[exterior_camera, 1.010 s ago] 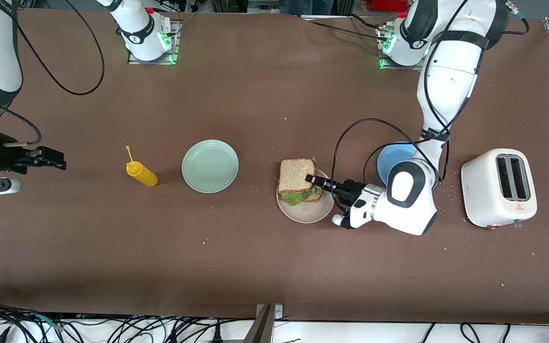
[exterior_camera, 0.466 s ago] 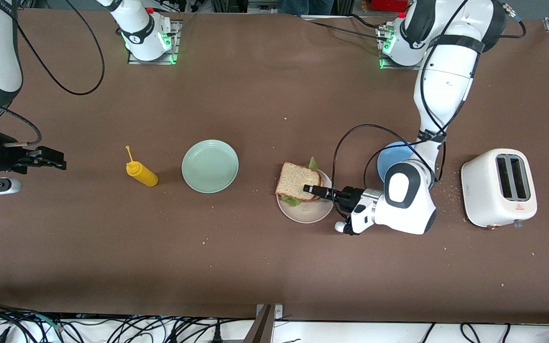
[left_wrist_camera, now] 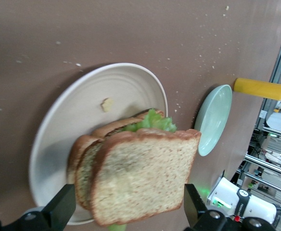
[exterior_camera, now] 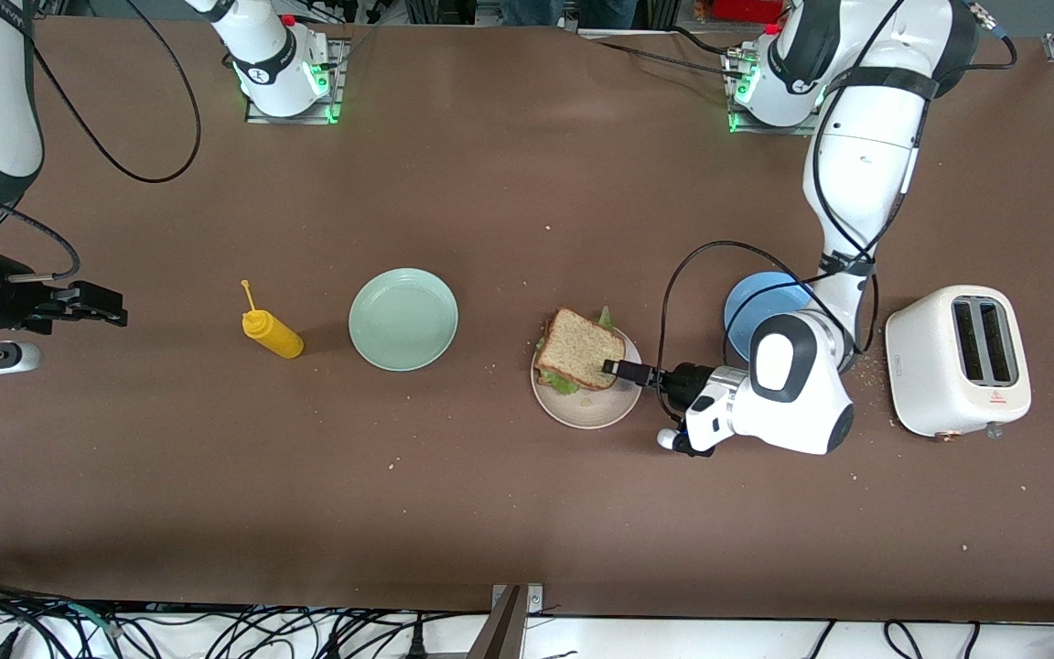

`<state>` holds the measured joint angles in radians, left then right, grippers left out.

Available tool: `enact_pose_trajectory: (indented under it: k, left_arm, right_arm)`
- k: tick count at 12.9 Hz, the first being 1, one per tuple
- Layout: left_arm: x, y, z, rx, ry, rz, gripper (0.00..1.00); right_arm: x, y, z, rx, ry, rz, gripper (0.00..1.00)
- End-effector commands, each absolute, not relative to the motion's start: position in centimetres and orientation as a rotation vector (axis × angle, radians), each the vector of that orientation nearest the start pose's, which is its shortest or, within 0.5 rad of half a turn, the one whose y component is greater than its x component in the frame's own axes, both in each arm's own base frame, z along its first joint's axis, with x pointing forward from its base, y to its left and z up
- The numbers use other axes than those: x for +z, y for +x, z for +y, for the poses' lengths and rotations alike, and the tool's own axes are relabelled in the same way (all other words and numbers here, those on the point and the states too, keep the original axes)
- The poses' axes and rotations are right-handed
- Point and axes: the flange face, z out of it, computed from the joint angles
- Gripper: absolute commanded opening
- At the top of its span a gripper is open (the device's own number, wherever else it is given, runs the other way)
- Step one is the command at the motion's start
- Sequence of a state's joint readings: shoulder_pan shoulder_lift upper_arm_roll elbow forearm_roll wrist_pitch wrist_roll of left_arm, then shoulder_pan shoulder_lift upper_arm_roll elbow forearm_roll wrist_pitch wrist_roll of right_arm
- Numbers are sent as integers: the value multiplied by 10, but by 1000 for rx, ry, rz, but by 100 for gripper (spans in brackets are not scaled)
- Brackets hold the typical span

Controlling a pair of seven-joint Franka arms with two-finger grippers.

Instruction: Make sandwich in beige plate with both arms

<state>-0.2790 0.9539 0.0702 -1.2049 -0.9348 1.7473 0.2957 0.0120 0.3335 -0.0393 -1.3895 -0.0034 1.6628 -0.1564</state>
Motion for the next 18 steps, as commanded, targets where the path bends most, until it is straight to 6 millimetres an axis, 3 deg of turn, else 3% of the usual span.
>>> enact_pose_trajectory:
  k: [1, 6, 7, 11, 14, 18]
  left_arm:
    - [233, 700, -216, -419, 2373, -115, 99]
    - [273, 720, -150, -411, 2474, 176, 100]
    - [284, 723, -128, -383, 2532, 183, 100]
    - [332, 721, -73, -325, 2874, 61, 100]
    - [376, 711, -16, -347, 2910, 120, 100]
    - [432, 701, 19, -287, 3167, 56, 100]
  right_arm:
    - [520, 646, -14, 103, -3140, -210, 100]
    - [520, 646, -14, 103, -3140, -210, 100]
    - [520, 646, -14, 103, -3140, -210, 100]
    - [520, 646, -14, 103, -3140, -210, 100]
    - [520, 646, -14, 103, -3140, -210, 100]
    - [519, 646, -14, 105, -3138, -209, 100]
